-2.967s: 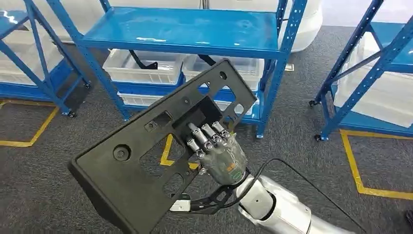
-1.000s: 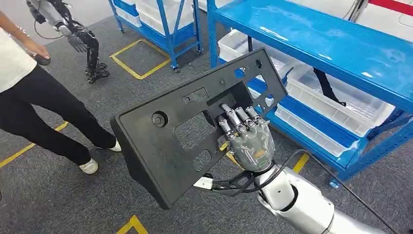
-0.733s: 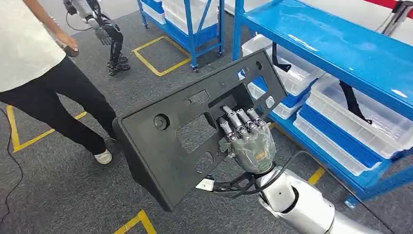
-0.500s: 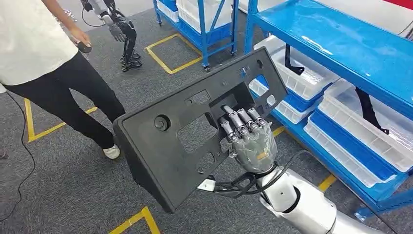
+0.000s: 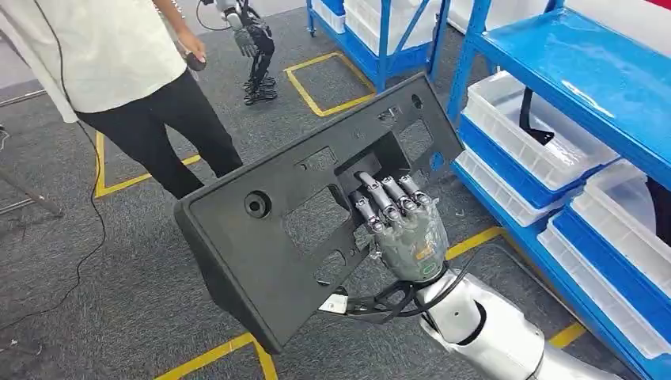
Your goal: Take the parts from the cabinet and place them on the table.
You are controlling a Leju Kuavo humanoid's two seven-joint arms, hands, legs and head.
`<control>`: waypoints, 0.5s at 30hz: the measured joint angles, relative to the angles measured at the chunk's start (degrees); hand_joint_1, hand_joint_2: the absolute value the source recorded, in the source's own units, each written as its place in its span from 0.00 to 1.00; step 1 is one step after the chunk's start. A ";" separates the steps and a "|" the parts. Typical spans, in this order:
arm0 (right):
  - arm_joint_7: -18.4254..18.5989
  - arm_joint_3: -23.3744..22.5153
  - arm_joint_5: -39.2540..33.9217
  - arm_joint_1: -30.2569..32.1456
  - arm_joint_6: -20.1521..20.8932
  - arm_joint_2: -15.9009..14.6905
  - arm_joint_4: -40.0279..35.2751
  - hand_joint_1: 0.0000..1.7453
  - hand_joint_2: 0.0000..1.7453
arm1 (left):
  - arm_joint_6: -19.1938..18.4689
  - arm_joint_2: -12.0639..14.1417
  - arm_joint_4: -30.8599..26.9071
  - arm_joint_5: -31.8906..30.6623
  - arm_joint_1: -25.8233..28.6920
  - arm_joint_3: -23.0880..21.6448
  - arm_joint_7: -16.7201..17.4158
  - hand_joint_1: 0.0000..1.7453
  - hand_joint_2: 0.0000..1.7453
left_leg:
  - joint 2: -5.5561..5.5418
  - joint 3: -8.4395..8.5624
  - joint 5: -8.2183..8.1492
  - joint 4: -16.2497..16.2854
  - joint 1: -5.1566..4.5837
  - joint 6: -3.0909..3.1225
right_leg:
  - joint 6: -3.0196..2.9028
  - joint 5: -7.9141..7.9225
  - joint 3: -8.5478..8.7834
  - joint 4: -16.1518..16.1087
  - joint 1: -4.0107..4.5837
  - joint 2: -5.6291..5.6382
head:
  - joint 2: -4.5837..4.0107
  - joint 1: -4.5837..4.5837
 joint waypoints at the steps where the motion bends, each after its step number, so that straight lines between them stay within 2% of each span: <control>1: -0.09 -0.22 0.00 0.16 -0.02 -0.05 0.00 1.00 1.00 | 0.00 -0.09 -0.02 -0.04 0.19 0.00 -0.09 0.00 1.00 | -0.74 0.73 0.16 -0.75 0.18 0.10 | -0.06 -0.76 -0.21 1.63 -0.29 2.99 | 0.00 0.02; 2: -0.07 -0.33 0.00 0.19 -0.33 -0.02 -0.18 1.00 1.00 | 0.00 0.06 -0.02 -0.04 0.02 0.00 -0.02 0.00 1.00 | -1.18 1.08 0.23 -0.73 0.33 0.35 | -0.26 -2.48 -1.91 5.18 -0.07 5.04 | 0.00 0.11; 3: -0.13 -0.39 0.02 0.29 -0.57 -0.07 -0.22 1.00 1.00 | -0.07 0.06 -0.02 -0.09 -0.18 0.00 -0.02 0.00 1.00 | -2.02 1.23 0.13 -0.72 0.35 0.85 | -0.24 -4.59 -4.70 10.45 -0.07 6.24 | 0.00 0.09; 4: -0.20 -0.39 0.00 0.58 -0.59 -0.16 -0.22 1.00 1.00 | -0.13 0.04 -0.02 -0.09 -0.31 0.02 -0.02 0.00 1.00 | -2.85 1.35 0.00 -0.72 0.35 1.02 | -0.19 -5.99 -7.38 14.84 0.00 6.73 | 0.00 0.09; 5: -0.28 -0.42 0.00 0.97 -0.64 -0.22 -0.22 1.00 1.00 | -0.31 0.04 -0.02 -0.18 -0.32 0.00 -0.02 0.00 1.00 | -3.70 1.46 -0.11 -0.70 0.35 1.05 | -0.09 -6.44 -9.70 17.97 0.00 6.95 | 0.00 0.09; 6: -0.50 -0.42 0.00 1.30 -0.66 -0.22 -0.22 1.00 1.00 | -0.39 0.04 -0.02 -0.22 -0.20 0.00 0.00 0.00 1.00 | -4.52 1.61 -0.26 -0.66 0.43 1.02 | 0.06 -5.55 -10.88 18.53 -0.06 6.94 | 0.00 0.09; 7: -0.57 -0.42 0.00 1.55 -0.70 -0.22 -0.22 1.00 1.00 | -0.50 0.04 -0.02 -0.30 0.00 0.00 0.15 0.00 1.00 | -5.48 1.82 -0.46 -0.55 0.62 0.85 | 0.25 -2.92 -10.54 15.89 -0.22 6.95 | 0.00 0.09; 8: -0.61 -0.44 0.00 1.59 -0.70 -0.22 -0.22 1.00 1.00 | -0.50 0.04 -0.02 -0.42 0.12 0.00 0.20 0.00 1.00 | -6.36 2.00 -0.78 -0.19 0.86 0.50 | 0.51 0.37 -8.92 11.06 -0.43 7.08 | 0.00 0.09; 9: -0.72 -0.59 0.00 1.60 -0.70 -0.22 -0.22 1.00 1.00 | -0.59 0.04 -0.02 -0.61 0.14 0.00 0.20 0.00 1.00 | -7.15 2.01 -1.36 0.55 1.10 0.04 | 0.99 3.64 -6.69 5.45 -0.86 8.12 | 0.00 0.09; 10: -0.74 -0.72 0.00 1.68 -0.72 -0.22 -0.22 1.00 1.00 | -0.59 0.06 -0.02 -0.72 0.14 0.00 0.24 0.00 1.00 | -7.79 1.64 -2.05 1.47 1.27 -0.48 | 1.44 4.80 -5.33 1.56 -1.47 10.26 | 0.00 0.11; 11: -0.79 -0.83 0.00 1.73 -0.72 -0.22 -0.22 1.00 1.00 | -0.59 0.20 -0.02 -0.87 0.00 0.00 0.37 0.00 1.00 | -8.49 1.08 -2.77 2.52 1.02 -0.93 | 0.73 4.19 -5.14 1.58 -1.21 10.61 | 0.00 0.11; 12: -0.85 -0.98 0.00 1.89 -0.72 -0.11 -0.24 1.00 1.00 | -0.61 0.20 -0.02 -1.05 0.03 0.00 0.44 0.00 1.00 | -8.75 0.95 -2.79 2.49 1.15 -0.95 | 0.11 4.14 -5.23 1.73 -1.04 9.73 | 0.00 0.09; 14: -0.85 -1.25 0.00 2.02 -0.70 -0.05 -0.24 1.00 1.00 | -0.77 0.24 -0.02 -1.16 0.44 0.00 0.79 0.00 1.00 | -9.33 0.79 -2.79 2.32 1.30 -0.97 | -0.61 4.03 -5.15 1.77 -0.75 8.77 | 0.00 0.07; 15: -0.85 -1.33 0.00 2.01 -0.68 0.02 -0.24 1.00 1.00 | -0.77 0.59 -0.02 -1.25 0.67 -0.02 0.85 0.00 1.00 | -9.22 0.79 -3.05 2.75 1.52 -1.16 | -0.96 4.06 -4.98 1.70 -1.23 8.15 | 0.00 0.11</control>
